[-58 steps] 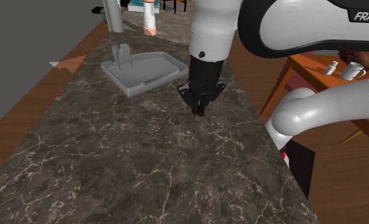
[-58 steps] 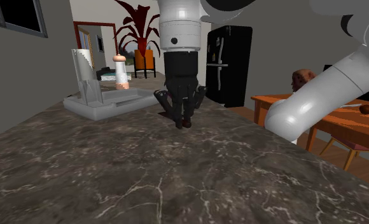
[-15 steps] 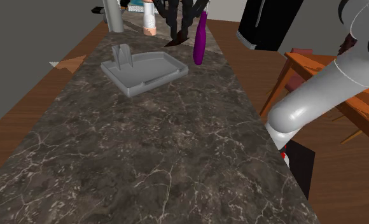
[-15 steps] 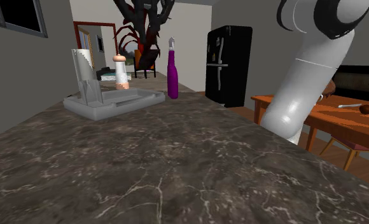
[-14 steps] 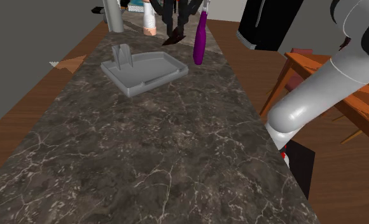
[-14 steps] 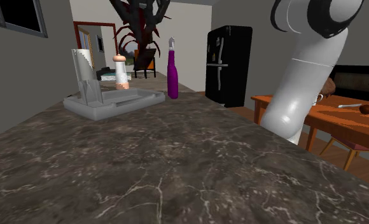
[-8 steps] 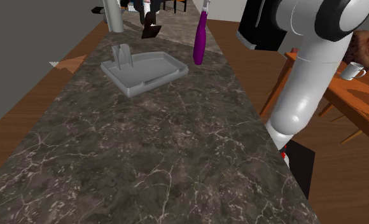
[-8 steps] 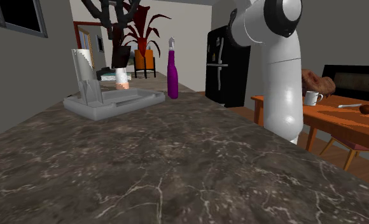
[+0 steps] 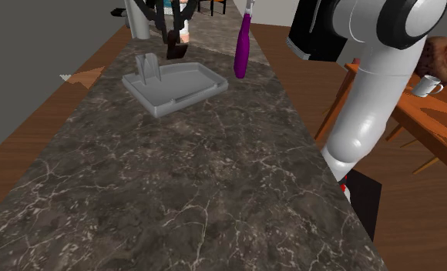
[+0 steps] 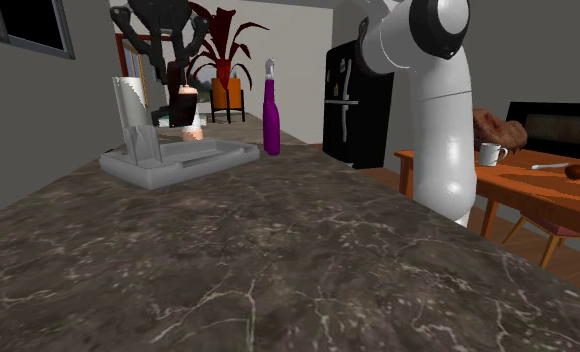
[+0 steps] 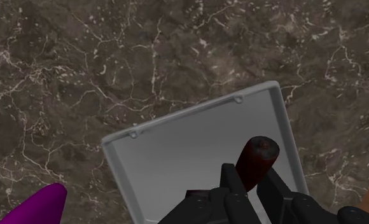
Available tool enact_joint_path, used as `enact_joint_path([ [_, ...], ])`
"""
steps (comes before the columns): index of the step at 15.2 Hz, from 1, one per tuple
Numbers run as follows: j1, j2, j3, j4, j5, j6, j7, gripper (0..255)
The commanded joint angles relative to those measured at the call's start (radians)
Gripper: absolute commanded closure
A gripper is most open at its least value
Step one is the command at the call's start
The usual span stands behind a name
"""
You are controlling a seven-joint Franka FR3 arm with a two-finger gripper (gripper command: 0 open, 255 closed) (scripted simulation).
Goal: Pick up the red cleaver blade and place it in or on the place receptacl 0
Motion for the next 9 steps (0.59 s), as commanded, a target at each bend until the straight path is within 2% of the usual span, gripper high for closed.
enact_joint_path([
  [1, -0.039, -0.037, 0.001, -0.068, 0.035, 0.045, -0.017, 255],
  [9, -0.124, -0.147, -0.014, -0.274, 0.131, 0.189, -0.077, 255],
])
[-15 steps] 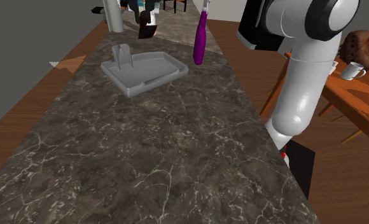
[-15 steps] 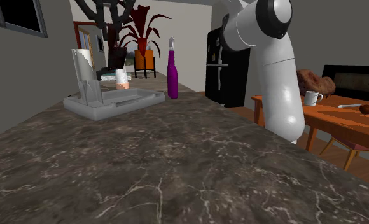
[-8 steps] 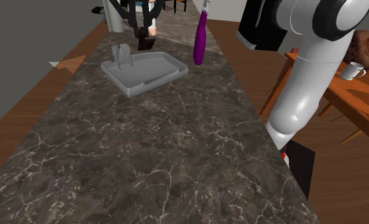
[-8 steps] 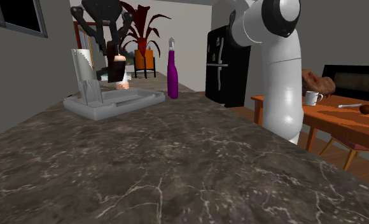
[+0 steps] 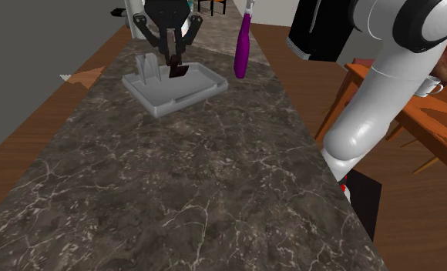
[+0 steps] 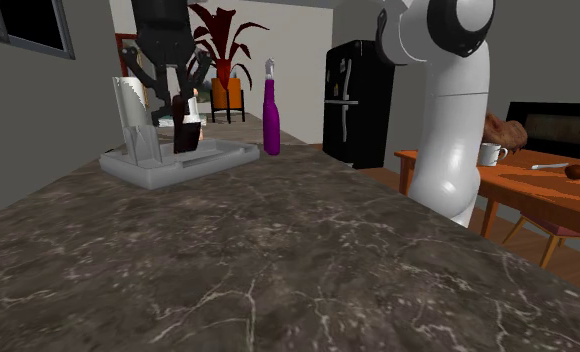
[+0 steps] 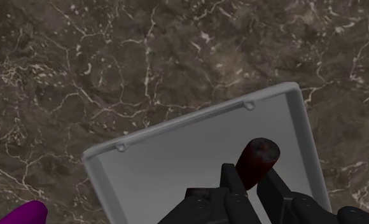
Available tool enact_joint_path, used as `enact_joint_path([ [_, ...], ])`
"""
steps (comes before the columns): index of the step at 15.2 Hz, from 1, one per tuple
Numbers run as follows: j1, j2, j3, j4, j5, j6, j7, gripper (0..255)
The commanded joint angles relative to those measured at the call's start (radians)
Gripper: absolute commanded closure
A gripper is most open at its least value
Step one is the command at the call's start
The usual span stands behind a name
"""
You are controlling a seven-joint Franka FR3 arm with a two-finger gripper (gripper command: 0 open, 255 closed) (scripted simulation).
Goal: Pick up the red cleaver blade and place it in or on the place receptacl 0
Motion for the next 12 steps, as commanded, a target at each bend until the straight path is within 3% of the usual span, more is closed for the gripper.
enact_joint_path([
  [1, -0.011, -0.021, -0.004, -0.044, 0.018, 0.033, -0.010, 255],
  [8, -0.011, -0.021, -0.004, -0.044, 0.018, 0.033, -0.010, 255],
  [9, -0.011, -0.021, -0.004, -0.044, 0.018, 0.033, -0.010, 0],
  [12, -0.011, -0.021, -0.004, -0.044, 0.018, 0.033, -0.010, 0],
])
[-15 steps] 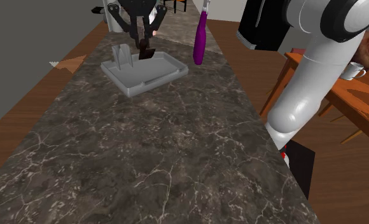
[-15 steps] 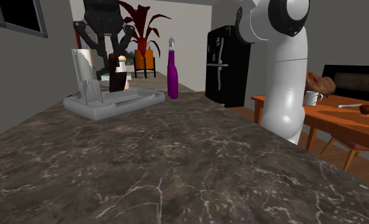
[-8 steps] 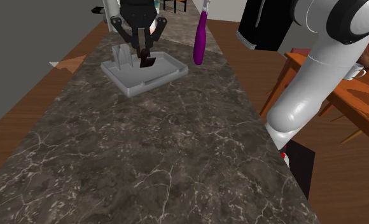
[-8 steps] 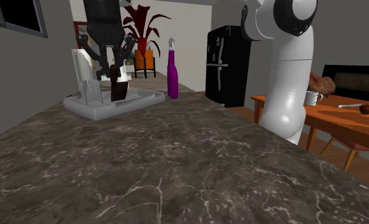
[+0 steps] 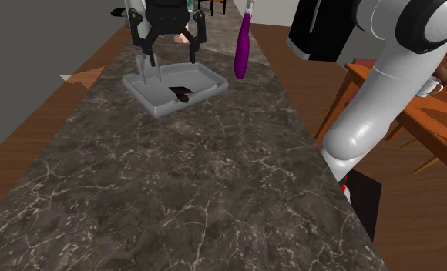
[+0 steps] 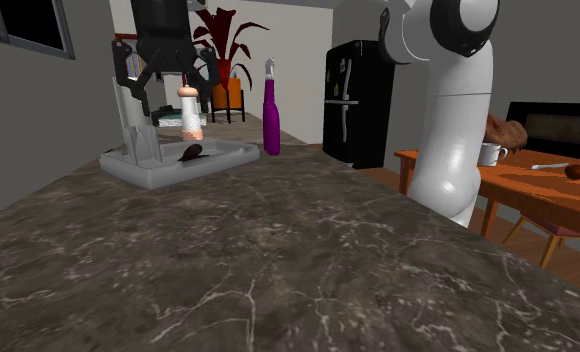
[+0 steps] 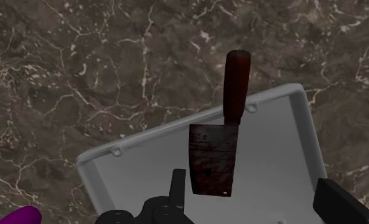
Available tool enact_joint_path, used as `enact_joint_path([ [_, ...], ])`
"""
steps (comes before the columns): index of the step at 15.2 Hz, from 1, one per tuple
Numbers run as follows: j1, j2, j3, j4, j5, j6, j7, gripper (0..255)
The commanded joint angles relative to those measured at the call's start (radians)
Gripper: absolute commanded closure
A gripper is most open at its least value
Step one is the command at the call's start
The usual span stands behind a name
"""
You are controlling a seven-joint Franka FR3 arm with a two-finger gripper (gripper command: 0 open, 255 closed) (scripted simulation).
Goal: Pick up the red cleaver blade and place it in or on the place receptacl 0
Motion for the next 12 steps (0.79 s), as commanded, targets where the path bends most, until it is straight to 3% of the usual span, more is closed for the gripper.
enact_joint_path([
  [1, 0.000, 0.000, 0.000, 0.000, 0.000, 0.000, 0.000, 0],
  [2, 0.000, 0.000, 0.000, 0.000, 0.000, 0.000, 0.000, 0],
  [6, 0.100, 0.139, 0.024, 0.251, -0.123, -0.173, 0.075, 0],
  [12, 0.102, 0.139, 0.021, 0.251, -0.122, -0.173, 0.074, 0],
])
